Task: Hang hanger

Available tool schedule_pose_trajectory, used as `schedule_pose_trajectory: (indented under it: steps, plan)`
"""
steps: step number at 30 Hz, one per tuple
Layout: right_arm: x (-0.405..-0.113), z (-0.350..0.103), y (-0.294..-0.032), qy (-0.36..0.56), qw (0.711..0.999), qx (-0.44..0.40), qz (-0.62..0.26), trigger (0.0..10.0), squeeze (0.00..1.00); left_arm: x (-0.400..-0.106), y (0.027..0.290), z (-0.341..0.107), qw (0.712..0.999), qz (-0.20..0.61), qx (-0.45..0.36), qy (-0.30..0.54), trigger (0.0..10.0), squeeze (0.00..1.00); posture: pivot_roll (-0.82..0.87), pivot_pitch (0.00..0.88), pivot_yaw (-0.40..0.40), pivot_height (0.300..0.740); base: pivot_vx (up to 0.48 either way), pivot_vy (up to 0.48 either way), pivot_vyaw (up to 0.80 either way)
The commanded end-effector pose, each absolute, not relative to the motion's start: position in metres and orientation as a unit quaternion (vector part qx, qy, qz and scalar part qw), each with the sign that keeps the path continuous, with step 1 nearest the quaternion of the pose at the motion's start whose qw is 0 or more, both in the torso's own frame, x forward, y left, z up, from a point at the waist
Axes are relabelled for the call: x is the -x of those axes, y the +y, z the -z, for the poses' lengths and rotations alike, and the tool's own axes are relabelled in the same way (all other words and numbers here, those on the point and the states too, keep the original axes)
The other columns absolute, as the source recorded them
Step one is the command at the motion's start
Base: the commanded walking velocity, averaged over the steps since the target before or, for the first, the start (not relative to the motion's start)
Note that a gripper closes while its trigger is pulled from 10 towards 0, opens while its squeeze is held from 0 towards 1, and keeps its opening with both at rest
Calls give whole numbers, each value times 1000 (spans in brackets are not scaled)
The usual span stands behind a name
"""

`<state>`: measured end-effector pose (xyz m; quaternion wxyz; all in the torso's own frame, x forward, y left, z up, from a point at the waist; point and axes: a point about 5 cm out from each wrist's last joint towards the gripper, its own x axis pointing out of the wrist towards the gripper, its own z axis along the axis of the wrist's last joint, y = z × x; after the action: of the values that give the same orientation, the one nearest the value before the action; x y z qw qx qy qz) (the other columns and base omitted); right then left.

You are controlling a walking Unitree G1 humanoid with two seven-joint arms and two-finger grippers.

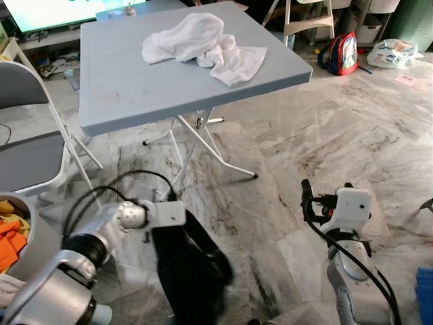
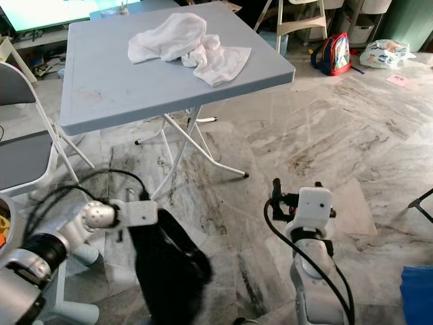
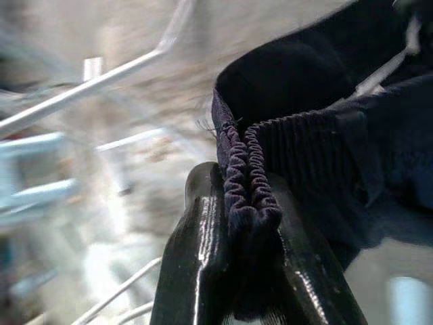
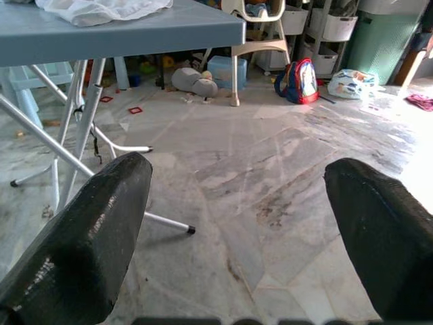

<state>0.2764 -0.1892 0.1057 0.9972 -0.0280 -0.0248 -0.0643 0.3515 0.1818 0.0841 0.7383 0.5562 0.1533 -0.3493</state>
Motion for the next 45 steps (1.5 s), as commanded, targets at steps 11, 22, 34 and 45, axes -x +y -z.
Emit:
schedule_pose_trajectory:
  steps: [11,22,34,45]
  plan:
    - [-287,-110,-172,-26,999,17,40,10000,0,-365,149,-124,859,263,-437,-38,10000,0,24,209,6,740,0,0,0]
    - [-289,-110,-166,-28,999,5,43,10000,0,-342,156,-102,793,388,-469,-14,10000,0,48,263,38,740,0,0,0]
    - [-282,-105,-163,-22,998,-7,55,10000,0,-344,173,-98,850,331,-409,23,10000,0,41,287,57,740,0,0,0]
    - [-281,-106,-175,-24,997,-3,73,10000,0,-322,164,-63,949,260,-169,63,10000,0,22,252,36,740,0,140,-581]
